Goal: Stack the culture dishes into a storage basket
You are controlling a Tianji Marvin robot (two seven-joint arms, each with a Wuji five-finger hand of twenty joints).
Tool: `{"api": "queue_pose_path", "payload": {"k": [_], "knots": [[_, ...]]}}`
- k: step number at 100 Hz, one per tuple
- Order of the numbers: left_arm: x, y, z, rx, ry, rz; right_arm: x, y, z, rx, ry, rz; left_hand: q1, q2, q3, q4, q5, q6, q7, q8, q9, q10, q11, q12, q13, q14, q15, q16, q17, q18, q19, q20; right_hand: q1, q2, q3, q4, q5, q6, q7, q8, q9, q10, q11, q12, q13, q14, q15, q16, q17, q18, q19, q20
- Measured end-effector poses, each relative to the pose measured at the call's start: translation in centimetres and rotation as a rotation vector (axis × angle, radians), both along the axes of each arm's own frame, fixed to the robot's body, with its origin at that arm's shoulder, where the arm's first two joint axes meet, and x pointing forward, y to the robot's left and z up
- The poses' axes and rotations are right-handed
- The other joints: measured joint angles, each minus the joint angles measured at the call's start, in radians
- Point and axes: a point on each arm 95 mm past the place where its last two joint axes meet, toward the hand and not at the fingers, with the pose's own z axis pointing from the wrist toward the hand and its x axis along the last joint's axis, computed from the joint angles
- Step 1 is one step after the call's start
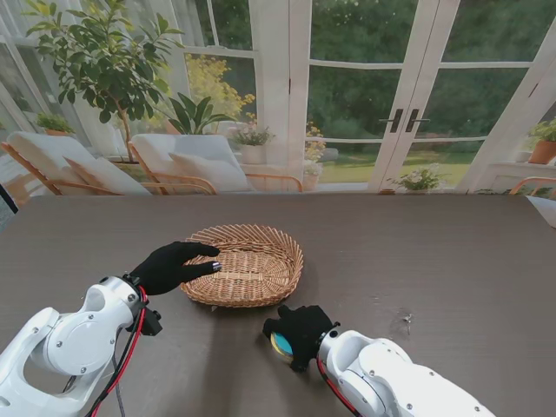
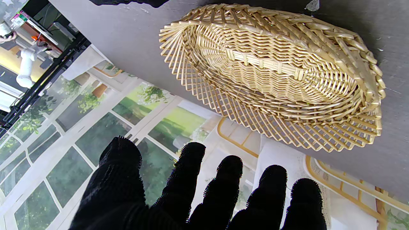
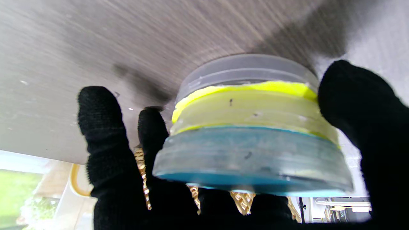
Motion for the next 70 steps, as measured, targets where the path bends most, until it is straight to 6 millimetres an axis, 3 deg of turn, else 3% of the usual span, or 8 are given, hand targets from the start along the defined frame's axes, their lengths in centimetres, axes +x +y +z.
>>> {"api": "queue_pose_path", "payload": {"k": [28, 70], "knots": [[0.00, 0.01, -0.02, 0.000, 0.002, 0.001, 0.31, 0.08, -0.06, 0.011, 0.003, -0.002, 0.000, 0.000, 0.000, 0.000, 0.000, 0.000, 0.000, 0.000, 0.000, 0.000, 0.000, 0.000, 0.000, 0.000, 0.000, 0.000, 0.000, 0.000, 0.000, 0.000, 0.017, -0.010, 0.000, 0.008, 0.015, -0.003, 0.041, 0.006, 0.043, 0.000, 0.033, 0.026, 0.008, 0.014, 0.045, 0.022, 0.000, 0.000, 0.044, 0.000], [0.03, 0.02, 0.00, 0.000, 0.003, 0.001, 0.60, 0.08, -0.31, 0.054, -0.022, -0.012, 0.000, 0.000, 0.000, 0.000, 0.001, 0.000, 0.000, 0.000, 0.000, 0.000, 0.000, 0.000, 0.000, 0.000, 0.000, 0.000, 0.000, 0.000, 0.000, 0.000, 0.035, -0.075, 0.000, 0.008, 0.125, 0.010, 0.057, 0.004, 0.140, 0.025, 0.019, 0.026, 0.105, 0.016, 0.037, 0.018, 0.000, -0.001, 0.129, 0.000]]}}
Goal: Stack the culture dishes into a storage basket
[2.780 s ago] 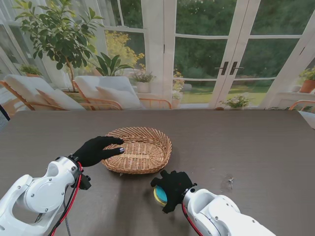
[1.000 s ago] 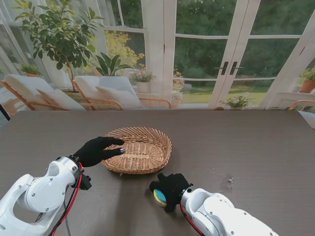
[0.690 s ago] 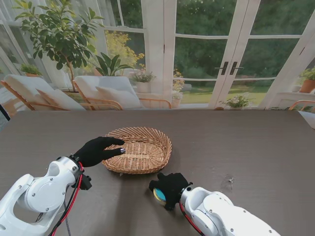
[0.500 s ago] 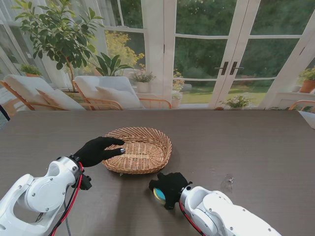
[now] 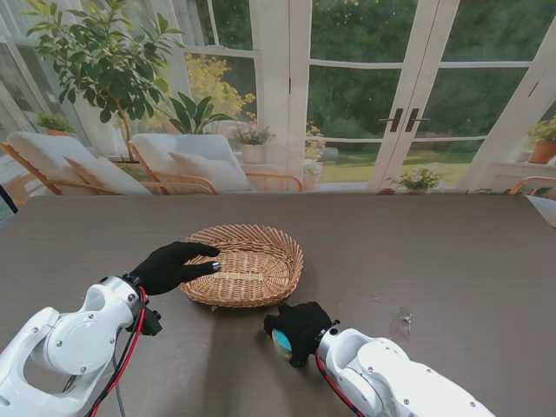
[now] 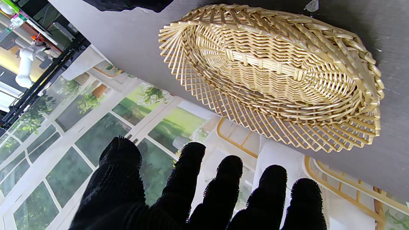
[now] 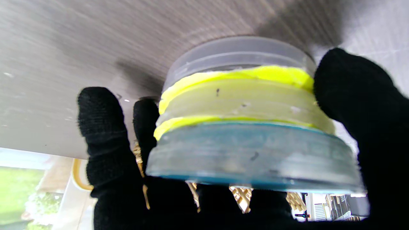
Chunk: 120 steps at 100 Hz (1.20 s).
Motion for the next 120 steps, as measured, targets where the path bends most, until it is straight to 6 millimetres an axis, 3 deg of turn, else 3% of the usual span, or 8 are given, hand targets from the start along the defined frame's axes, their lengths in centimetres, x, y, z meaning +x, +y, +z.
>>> {"api": "queue_pose_path", "payload": {"k": [53, 77, 120], "knots": [[-0.04, 0.17, -0.02, 0.006, 0.002, 0.008, 0.03, -0.14, -0.29, 0.035, -0.029, -0.014, 0.000, 0.000, 0.000, 0.000, 0.000, 0.000, 0.000, 0.000, 0.000, 0.000, 0.000, 0.000, 0.000, 0.000, 0.000, 0.000, 0.009, 0.000, 0.000, 0.000, 0.000, -0.050, 0.000, -0.003, 0.092, 0.019, -0.001, -0.024, 0.095, 0.040, -0.025, 0.000, 0.103, 0.002, 0.001, 0.013, 0.017, -0.018, 0.074, -0.001], [-0.07, 0.27, -0.02, 0.010, 0.001, 0.011, 0.04, -0.20, -0.38, 0.041, -0.038, -0.017, 0.000, 0.000, 0.000, 0.000, 0.000, 0.000, 0.000, 0.000, 0.000, 0.000, 0.000, 0.000, 0.000, 0.000, 0.000, 0.000, 0.010, 0.000, 0.000, 0.000, 0.000, -0.063, -0.001, -0.091, 0.137, 0.020, -0.001, -0.166, 0.125, 0.045, -0.030, -0.001, 0.140, 0.003, 0.015, 0.072, 0.021, -0.020, 0.092, -0.024], [-0.14, 0.38, -0.03, 0.011, 0.000, 0.014, 0.01, -0.27, -0.40, 0.044, -0.039, -0.022, 0.000, 0.000, 0.000, 0.000, 0.000, 0.000, 0.000, 0.000, 0.000, 0.000, 0.000, 0.000, 0.000, 0.000, 0.000, 0.000, 0.010, 0.000, 0.000, 0.000, 0.000, -0.064, -0.001, -0.104, 0.154, 0.020, -0.001, -0.193, 0.136, 0.047, -0.034, -0.001, 0.140, 0.003, 0.018, 0.075, 0.021, -0.030, 0.108, -0.024]]}}
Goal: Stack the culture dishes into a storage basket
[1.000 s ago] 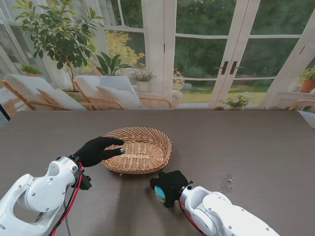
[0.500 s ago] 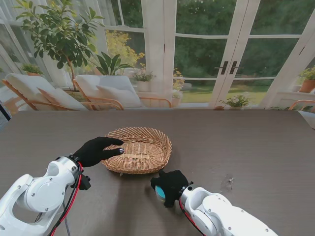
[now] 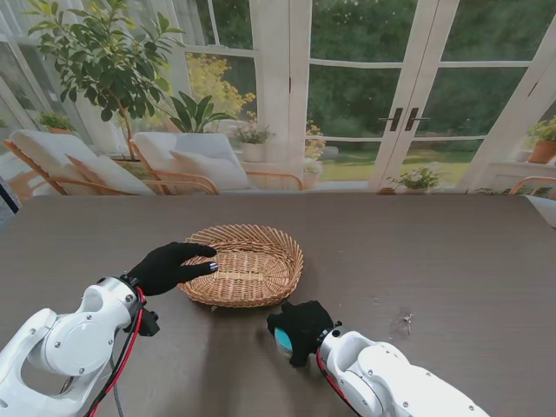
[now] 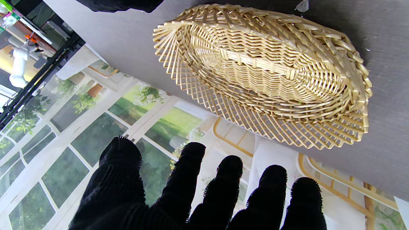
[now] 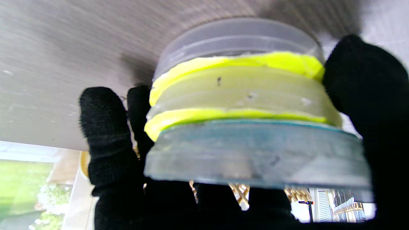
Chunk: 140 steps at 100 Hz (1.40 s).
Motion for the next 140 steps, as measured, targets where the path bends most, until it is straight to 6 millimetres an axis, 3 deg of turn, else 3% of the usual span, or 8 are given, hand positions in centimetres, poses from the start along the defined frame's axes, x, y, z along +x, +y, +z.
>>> {"api": "queue_pose_path", "payload": {"k": [43, 61, 108, 140], "knots": [[-0.1, 0.1, 0.0, 0.000, -0.002, 0.004, -0.1, -0.1, 0.0, 0.010, -0.002, -0.008, 0.000, 0.000, 0.000, 0.000, 0.000, 0.000, 0.000, 0.000, 0.000, 0.000, 0.000, 0.000, 0.000, 0.000, 0.000, 0.000, 0.000, 0.000, 0.000, 0.000, 0.000, -0.001, 0.000, -0.019, 0.012, 0.000, 0.000, -0.025, 0.013, 0.002, -0.007, 0.000, 0.000, 0.000, 0.000, 0.001, 0.000, -0.002, 0.012, 0.000], [-0.2, 0.2, 0.0, 0.000, -0.004, 0.009, -0.2, -0.6, 0.0, 0.011, 0.007, -0.024, 0.000, 0.000, 0.000, 0.000, 0.000, 0.000, 0.000, 0.000, 0.000, 0.001, 0.000, 0.000, 0.000, 0.000, 0.000, 0.000, 0.000, 0.000, 0.000, 0.000, -0.002, -0.013, -0.002, -0.038, 0.024, 0.000, 0.000, -0.026, 0.026, 0.004, -0.007, 0.005, 0.040, 0.001, 0.054, 0.058, 0.015, -0.002, 0.024, 0.000], [-0.3, 0.4, 0.0, -0.002, -0.009, 0.017, -0.9, -1.3, 0.4, 0.008, 0.027, -0.038, 0.000, 0.000, 0.000, 0.000, 0.000, 0.000, 0.000, 0.000, 0.000, 0.001, 0.000, 0.000, 0.000, 0.000, 0.000, 0.000, 0.000, 0.000, 0.000, 0.000, -0.003, -0.037, -0.004, -0.057, 0.043, -0.001, 0.016, -0.036, 0.050, 0.004, -0.007, 0.016, 0.071, 0.001, 0.063, 0.052, 0.035, -0.002, 0.026, 0.000], [-0.3, 0.5, 0.1, -0.003, -0.013, 0.020, -0.7, -1.7, 2.1, 0.031, 0.018, -0.050, 0.000, 0.000, 0.000, 0.000, 0.000, 0.000, 0.000, 0.000, 0.000, 0.001, 0.000, 0.000, 0.000, 0.000, 0.000, 0.000, 0.000, 0.000, 0.000, 0.000, -0.003, -0.037, -0.004, -0.059, 0.045, -0.001, 0.016, -0.036, 0.051, 0.004, -0.007, 0.017, 0.072, 0.001, 0.063, 0.052, 0.036, -0.002, 0.026, 0.000]]}}
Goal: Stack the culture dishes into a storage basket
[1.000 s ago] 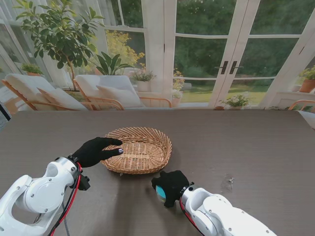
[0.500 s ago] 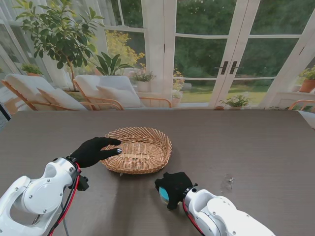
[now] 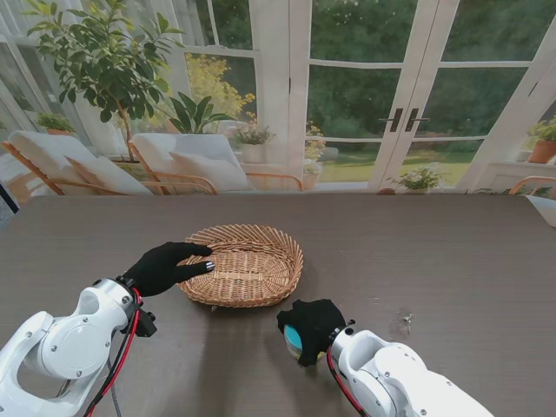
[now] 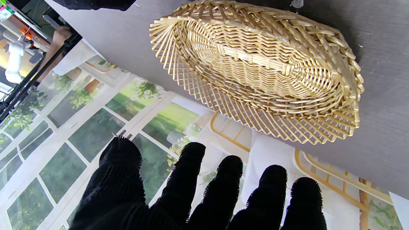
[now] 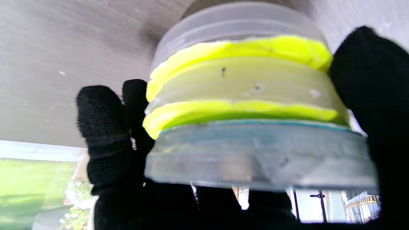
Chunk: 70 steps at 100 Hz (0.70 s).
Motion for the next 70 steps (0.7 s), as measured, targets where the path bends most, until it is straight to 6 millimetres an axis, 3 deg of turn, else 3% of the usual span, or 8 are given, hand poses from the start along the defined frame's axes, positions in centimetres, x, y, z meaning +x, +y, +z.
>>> {"api": "queue_pose_path", "payload": {"k": [35, 70], "knots": [[-0.2, 0.3, 0.0, -0.003, -0.002, 0.009, 0.9, 0.0, 3.3, 0.043, 0.001, -0.033, 0.000, 0.000, 0.000, 0.000, 0.000, 0.002, 0.000, 0.000, 0.000, 0.001, 0.000, 0.000, 0.000, 0.000, 0.000, 0.000, 0.000, 0.000, 0.000, 0.000, 0.000, 0.000, 0.000, 0.000, 0.002, 0.000, 0.000, 0.000, 0.001, 0.000, 0.000, 0.001, 0.000, 0.000, 0.000, 0.000, 0.000, 0.000, 0.000, 0.000], [-0.2, 0.5, 0.0, -0.004, -0.002, 0.013, 3.3, 1.1, 6.1, 0.050, -0.028, -0.049, 0.000, 0.000, 0.000, 0.000, 0.000, 0.002, 0.000, 0.000, 0.000, 0.001, 0.000, 0.000, 0.000, 0.000, 0.000, 0.000, 0.000, 0.000, 0.000, 0.000, 0.000, 0.000, 0.000, -0.001, 0.010, 0.000, 0.000, -0.004, 0.008, 0.000, 0.000, 0.001, 0.001, 0.000, 0.000, 0.000, 0.000, 0.000, 0.000, 0.000]]}}
